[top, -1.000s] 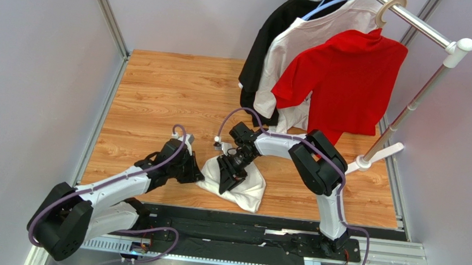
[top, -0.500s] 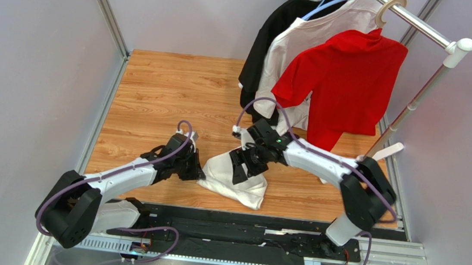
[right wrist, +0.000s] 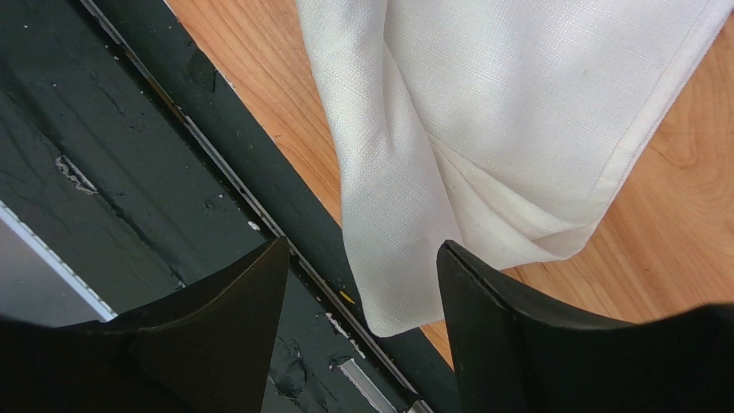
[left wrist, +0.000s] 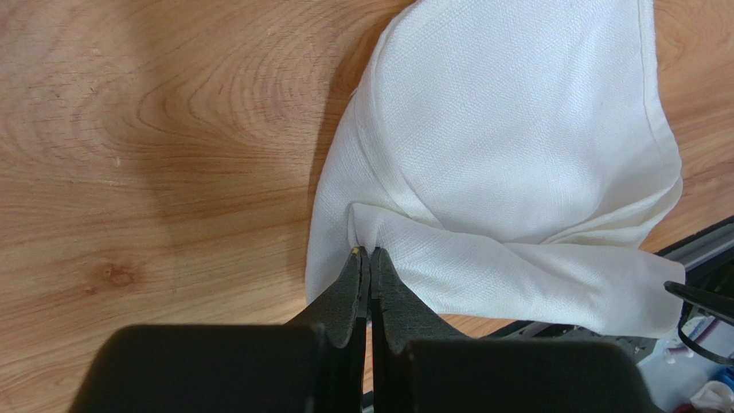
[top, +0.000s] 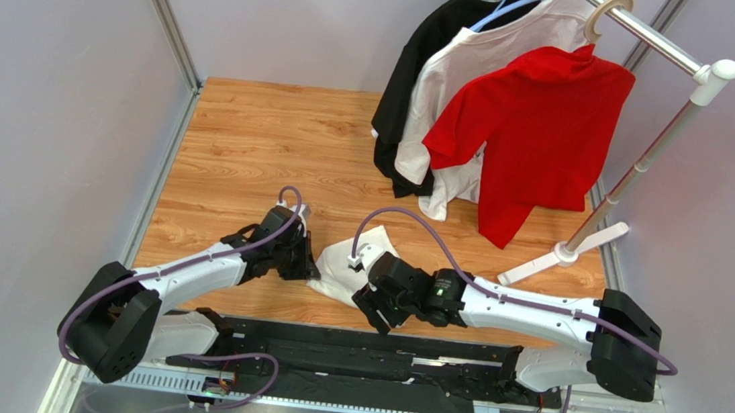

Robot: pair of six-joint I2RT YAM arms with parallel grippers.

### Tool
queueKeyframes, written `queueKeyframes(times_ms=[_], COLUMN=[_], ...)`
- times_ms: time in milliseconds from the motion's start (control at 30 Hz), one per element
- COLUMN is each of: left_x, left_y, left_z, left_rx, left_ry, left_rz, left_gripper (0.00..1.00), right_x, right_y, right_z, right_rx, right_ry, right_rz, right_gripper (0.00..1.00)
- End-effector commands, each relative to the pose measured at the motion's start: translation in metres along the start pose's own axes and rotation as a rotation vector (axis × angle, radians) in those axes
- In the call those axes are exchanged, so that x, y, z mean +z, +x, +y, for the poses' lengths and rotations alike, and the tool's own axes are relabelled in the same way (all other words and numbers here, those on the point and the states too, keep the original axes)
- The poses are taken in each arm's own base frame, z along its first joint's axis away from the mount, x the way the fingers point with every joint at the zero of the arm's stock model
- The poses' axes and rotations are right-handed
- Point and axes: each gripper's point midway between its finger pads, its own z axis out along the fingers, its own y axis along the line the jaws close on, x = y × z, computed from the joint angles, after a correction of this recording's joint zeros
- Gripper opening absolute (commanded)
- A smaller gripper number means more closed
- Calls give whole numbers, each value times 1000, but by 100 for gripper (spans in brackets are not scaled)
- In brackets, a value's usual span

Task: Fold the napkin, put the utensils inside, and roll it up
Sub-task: Roll the napkin with the utensil

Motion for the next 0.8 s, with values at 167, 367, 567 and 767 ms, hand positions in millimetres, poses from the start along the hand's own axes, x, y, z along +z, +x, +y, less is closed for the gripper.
queueKeyframes(times_ms=[167, 367, 567, 767], left_x=[0, -1, -3, -5], left_y=[12, 11, 12, 12], left_z=[17, 17, 19, 17], left_rx=[26, 29, 36, 49], left_ry=[-74, -79, -92, -79], left_rz=[52, 54, 61, 66], left_gripper=[0, 0, 0, 0], right_x=[18, 23, 27, 36], right_y=[0, 13, 31, 38], right_z=[-11, -5, -6, -1], right_rx=[-29, -18, 14, 111], right_ry=[124, 103, 85, -67], right_rz=[-11, 28, 84, 124], right_gripper=[60, 36, 10, 3])
